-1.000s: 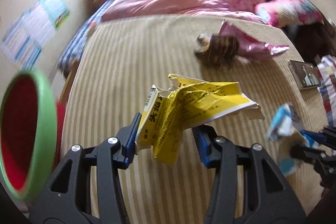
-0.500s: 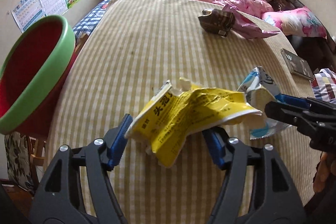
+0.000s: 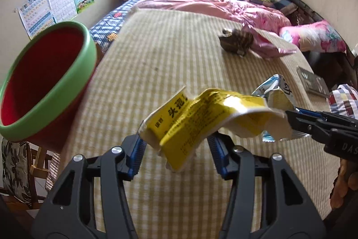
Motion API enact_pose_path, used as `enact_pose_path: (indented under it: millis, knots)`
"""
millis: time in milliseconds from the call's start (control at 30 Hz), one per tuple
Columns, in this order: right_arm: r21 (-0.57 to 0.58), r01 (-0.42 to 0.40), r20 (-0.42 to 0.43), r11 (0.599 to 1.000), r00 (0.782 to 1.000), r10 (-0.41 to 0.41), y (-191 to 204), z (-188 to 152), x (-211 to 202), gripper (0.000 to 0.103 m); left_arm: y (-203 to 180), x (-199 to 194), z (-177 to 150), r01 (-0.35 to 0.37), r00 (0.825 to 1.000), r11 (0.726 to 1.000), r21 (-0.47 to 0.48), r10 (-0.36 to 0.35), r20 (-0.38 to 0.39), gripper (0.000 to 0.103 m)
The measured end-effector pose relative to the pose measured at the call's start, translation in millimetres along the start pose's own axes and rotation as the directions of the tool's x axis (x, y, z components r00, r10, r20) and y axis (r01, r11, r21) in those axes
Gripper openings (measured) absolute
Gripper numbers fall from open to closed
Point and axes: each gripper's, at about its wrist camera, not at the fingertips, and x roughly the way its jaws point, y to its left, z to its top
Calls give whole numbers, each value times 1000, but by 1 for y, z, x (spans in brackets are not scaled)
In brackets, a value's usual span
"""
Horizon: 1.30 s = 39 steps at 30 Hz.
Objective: Collect trash
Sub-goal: 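Carry the yellow wrapper and white-blue wrapper with both tools over the bucket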
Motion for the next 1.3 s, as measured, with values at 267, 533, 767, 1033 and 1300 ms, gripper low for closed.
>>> enact_pose_path:
  millis: [267, 533, 767, 1033, 1300]
  knots:
    - [-24, -20, 35, 999, 999, 21, 20, 9, -3, 33, 31, -29, 11, -45, 994, 997, -62, 51, 95, 50]
    - [-53, -42, 43, 998, 998, 44, 43, 14, 0, 33, 53, -42, 8, -62, 991, 993, -96, 72, 114, 50]
    - [-69, -49, 36, 996, 998, 51, 59, 12, 6, 33, 65, -45, 3, -59, 991, 993, -105, 71, 113, 50]
    - [-76, -45, 35, 996, 998, 48, 71, 11, 10, 33, 77, -49, 2, -54, 991, 992, -110, 67, 119, 50]
    - [-78, -45, 32, 996, 998, 47, 79, 13, 17, 33, 90, -50, 3, -50, 991, 993, -111, 64, 121, 50]
